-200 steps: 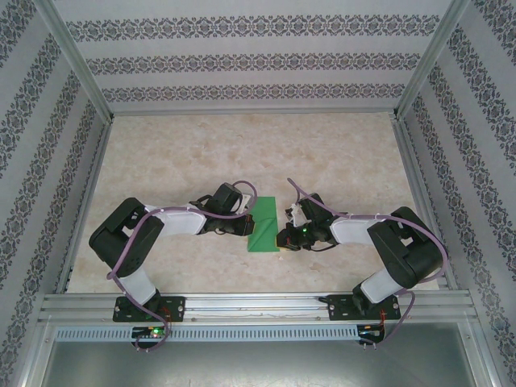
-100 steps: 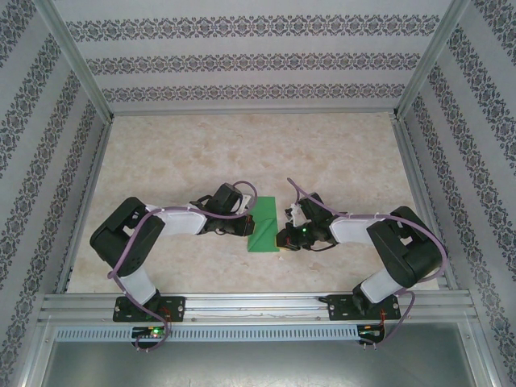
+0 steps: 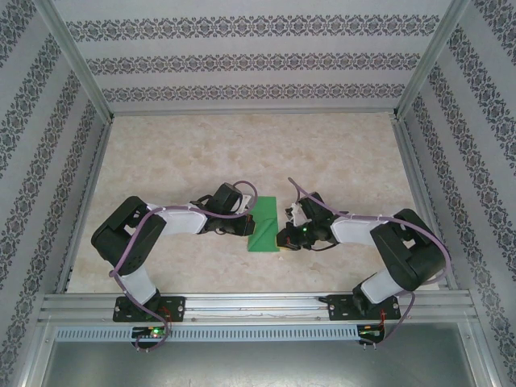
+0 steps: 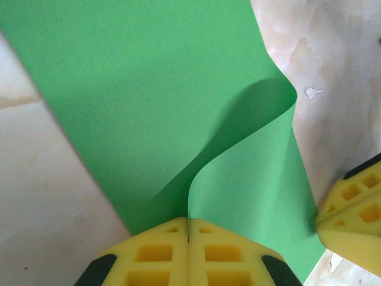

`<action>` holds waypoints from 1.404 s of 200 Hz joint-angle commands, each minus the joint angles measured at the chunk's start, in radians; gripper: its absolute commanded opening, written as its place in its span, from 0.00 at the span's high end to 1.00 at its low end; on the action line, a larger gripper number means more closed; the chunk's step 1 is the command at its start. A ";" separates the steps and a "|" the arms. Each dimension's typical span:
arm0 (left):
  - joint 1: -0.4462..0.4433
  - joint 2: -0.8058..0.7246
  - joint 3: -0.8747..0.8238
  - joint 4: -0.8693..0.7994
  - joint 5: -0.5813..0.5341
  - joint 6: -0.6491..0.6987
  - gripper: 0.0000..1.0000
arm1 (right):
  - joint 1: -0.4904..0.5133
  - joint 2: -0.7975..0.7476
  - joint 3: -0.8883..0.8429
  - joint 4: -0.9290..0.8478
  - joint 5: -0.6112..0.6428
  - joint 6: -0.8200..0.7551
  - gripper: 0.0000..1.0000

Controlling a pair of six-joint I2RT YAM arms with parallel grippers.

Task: Fold a paper plane with a square sheet of paper (fold left side to right side)
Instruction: Fold the triangle a second time at the center of the table.

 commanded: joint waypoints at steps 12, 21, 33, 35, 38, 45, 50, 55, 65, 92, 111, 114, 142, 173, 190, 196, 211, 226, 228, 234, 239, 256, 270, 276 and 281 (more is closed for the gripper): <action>0.009 0.029 -0.016 -0.020 -0.020 0.026 1.00 | -0.011 -0.067 0.041 0.016 -0.007 0.030 1.00; 0.007 0.028 -0.015 -0.019 -0.022 0.026 1.00 | -0.004 -0.063 0.054 0.030 0.000 0.039 1.00; 0.008 0.029 -0.017 -0.019 -0.024 0.026 1.00 | 0.010 -0.046 0.074 0.055 0.016 0.053 1.00; 0.008 0.028 -0.016 -0.019 -0.025 0.025 1.00 | 0.014 -0.043 0.078 0.061 0.020 0.056 1.00; 0.007 0.029 -0.016 -0.019 -0.024 0.025 1.00 | 0.020 -0.038 0.083 0.068 0.023 0.060 1.00; 0.008 0.028 -0.016 -0.020 -0.025 0.026 1.00 | 0.030 -0.020 0.099 0.085 0.028 0.070 1.00; 0.007 0.029 -0.015 -0.021 -0.026 0.026 1.00 | 0.036 -0.009 0.109 0.094 0.032 0.076 1.00; 0.005 0.029 -0.015 -0.023 -0.028 0.026 1.00 | 0.041 0.004 0.121 0.103 0.040 0.081 1.00; 0.006 0.028 -0.016 -0.025 -0.029 0.026 1.00 | 0.049 0.026 0.139 0.117 0.052 0.088 1.00; 0.004 0.027 -0.019 -0.026 -0.034 0.025 1.00 | 0.070 0.085 0.183 0.131 0.061 0.092 1.00; 0.004 0.026 -0.020 -0.026 -0.035 0.025 1.00 | 0.084 0.119 0.196 0.133 0.067 0.092 1.00; 0.004 0.025 -0.020 -0.025 -0.035 0.025 1.00 | 0.087 0.124 0.196 0.135 0.067 0.093 1.00; 0.003 0.029 -0.019 -0.025 -0.036 0.025 1.00 | 0.097 0.155 0.194 0.145 0.079 0.096 1.00; 0.003 0.032 -0.017 -0.032 -0.037 0.028 1.00 | 0.100 0.177 0.193 0.139 0.098 0.089 1.00; 0.003 0.032 -0.018 -0.032 -0.039 0.028 1.00 | 0.100 0.187 0.193 0.128 0.109 0.081 1.00; 0.002 0.032 -0.017 -0.033 -0.040 0.028 1.00 | 0.100 0.189 0.193 0.119 0.115 0.077 1.00; 0.003 0.032 -0.016 -0.035 -0.044 0.031 1.00 | 0.100 0.189 0.190 0.108 0.127 0.073 1.00; 0.003 0.033 -0.016 -0.038 -0.044 0.031 1.00 | 0.099 0.189 0.188 0.098 0.131 0.069 1.00; 0.003 0.032 -0.017 -0.038 -0.044 0.031 1.00 | 0.099 0.189 0.188 0.097 0.132 0.068 1.00; 0.002 0.033 -0.015 -0.040 -0.044 0.030 1.00 | 0.100 0.189 0.188 0.092 0.134 0.065 1.00; 0.003 0.034 -0.014 -0.041 -0.044 0.032 1.00 | 0.100 0.189 0.188 0.088 0.135 0.064 1.00; 0.003 0.032 -0.015 -0.043 -0.047 0.032 1.00 | 0.100 0.189 0.187 0.072 0.141 0.055 1.00; 0.003 0.031 -0.015 -0.045 -0.048 0.031 1.00 | 0.100 0.189 0.185 0.060 0.146 0.050 1.00; 0.003 0.030 -0.014 -0.045 -0.048 0.031 1.00 | 0.100 0.189 0.184 0.058 0.147 0.050 1.00; 0.002 0.030 -0.013 -0.044 -0.048 0.032 1.00 | 0.100 0.189 0.182 0.055 0.149 0.050 1.00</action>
